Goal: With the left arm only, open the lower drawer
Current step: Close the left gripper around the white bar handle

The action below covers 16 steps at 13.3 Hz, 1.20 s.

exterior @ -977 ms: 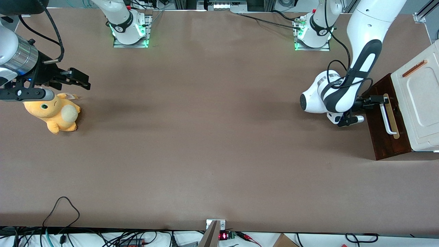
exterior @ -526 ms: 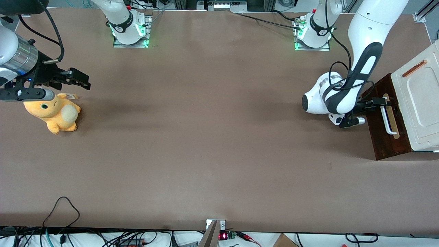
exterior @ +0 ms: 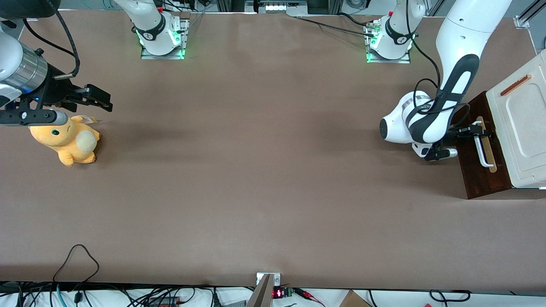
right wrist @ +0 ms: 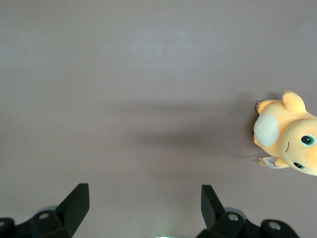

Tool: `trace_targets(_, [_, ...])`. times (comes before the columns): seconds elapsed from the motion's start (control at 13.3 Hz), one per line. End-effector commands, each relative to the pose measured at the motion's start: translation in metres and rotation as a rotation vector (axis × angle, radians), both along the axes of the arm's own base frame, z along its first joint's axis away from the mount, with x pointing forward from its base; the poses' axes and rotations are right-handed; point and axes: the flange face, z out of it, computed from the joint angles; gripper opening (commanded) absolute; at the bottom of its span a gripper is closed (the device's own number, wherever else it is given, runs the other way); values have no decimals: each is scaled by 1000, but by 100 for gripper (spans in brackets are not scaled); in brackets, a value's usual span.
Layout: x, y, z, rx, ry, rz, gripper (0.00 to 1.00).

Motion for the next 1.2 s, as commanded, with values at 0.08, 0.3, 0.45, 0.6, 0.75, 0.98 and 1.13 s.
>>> trace_targets(0.08, [7,1,1,7,16,-19,58])
trace_targets(0.3, [8,5,-3,9,21,-26,57])
trace_targets(0.45, [9,8,-3,18,23,-33,57])
trace_targets(0.6, [9,9,-3,16,27,-35,54])
trace_targets(0.75, [8,10,-6,11,33,-35,54])
trace_targets(0.98, [13,9,-5,5,24,-37,48])
trace_targets(1.13, [13,8,-5,2,22,-38,40])
